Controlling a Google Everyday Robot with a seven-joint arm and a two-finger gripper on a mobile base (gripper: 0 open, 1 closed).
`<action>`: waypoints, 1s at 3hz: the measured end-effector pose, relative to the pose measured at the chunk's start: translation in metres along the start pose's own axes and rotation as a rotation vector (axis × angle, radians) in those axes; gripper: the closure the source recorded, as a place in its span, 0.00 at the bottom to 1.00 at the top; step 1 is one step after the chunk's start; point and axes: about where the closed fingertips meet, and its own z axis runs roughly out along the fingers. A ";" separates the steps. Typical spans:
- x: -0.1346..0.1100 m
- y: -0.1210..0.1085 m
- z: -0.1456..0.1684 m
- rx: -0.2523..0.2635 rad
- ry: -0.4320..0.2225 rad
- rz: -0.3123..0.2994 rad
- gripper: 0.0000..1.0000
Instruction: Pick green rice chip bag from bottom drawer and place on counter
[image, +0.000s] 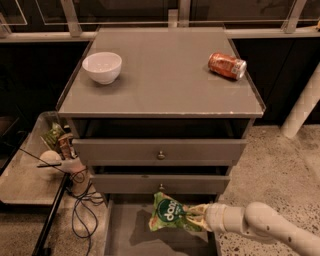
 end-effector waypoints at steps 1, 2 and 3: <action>-0.042 -0.017 -0.050 0.049 0.013 -0.085 1.00; -0.042 -0.016 -0.049 0.046 0.013 -0.086 1.00; -0.042 -0.011 -0.040 0.023 0.012 -0.093 1.00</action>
Offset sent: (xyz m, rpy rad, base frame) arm -0.0029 -0.0107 0.0498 -0.0294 -0.0651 0.0095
